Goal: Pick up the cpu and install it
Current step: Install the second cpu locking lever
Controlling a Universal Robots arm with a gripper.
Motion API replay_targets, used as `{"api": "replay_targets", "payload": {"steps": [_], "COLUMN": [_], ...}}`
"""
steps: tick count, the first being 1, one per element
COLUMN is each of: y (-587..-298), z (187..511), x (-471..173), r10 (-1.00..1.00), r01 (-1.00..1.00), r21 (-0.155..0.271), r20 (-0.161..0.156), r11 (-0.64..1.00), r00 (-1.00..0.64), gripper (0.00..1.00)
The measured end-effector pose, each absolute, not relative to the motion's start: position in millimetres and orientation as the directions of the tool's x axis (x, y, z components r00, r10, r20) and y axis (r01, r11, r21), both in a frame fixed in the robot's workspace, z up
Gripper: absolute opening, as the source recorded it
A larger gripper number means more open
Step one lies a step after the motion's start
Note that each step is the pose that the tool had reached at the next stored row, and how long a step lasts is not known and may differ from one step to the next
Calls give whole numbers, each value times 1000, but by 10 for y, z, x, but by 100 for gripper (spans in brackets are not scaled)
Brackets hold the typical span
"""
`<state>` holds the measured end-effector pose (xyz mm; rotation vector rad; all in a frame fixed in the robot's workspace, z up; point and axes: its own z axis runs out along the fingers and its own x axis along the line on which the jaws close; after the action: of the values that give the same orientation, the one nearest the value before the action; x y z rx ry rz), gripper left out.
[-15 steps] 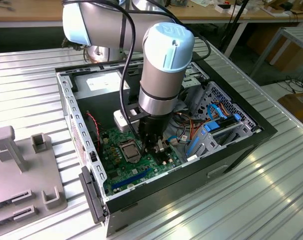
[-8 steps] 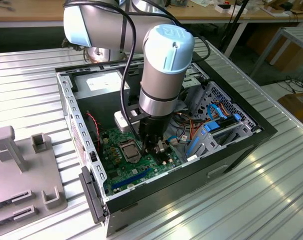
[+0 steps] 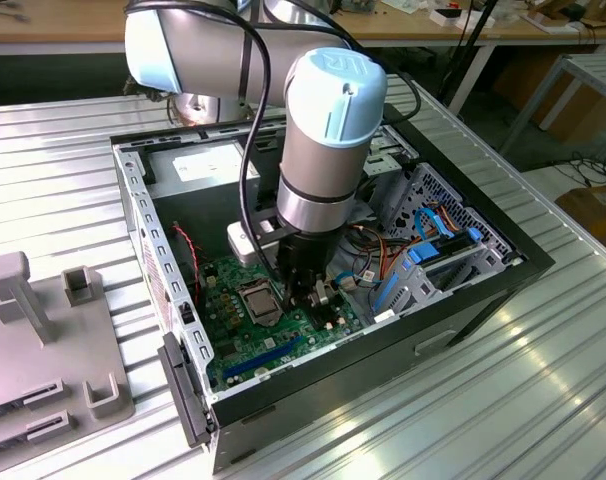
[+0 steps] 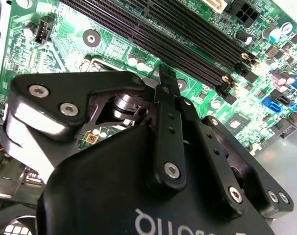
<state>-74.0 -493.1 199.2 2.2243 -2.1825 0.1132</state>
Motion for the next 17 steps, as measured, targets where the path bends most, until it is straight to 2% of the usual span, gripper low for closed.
{"api": "replay_targets", "payload": {"steps": [17], "y": [-4923], "z": [2186], "x": [-748], "r10": [-997], "r01": [-999], "r21": [-36], "r20": [71], "r11": [-20], "r00": [18], "gripper": [11]}}
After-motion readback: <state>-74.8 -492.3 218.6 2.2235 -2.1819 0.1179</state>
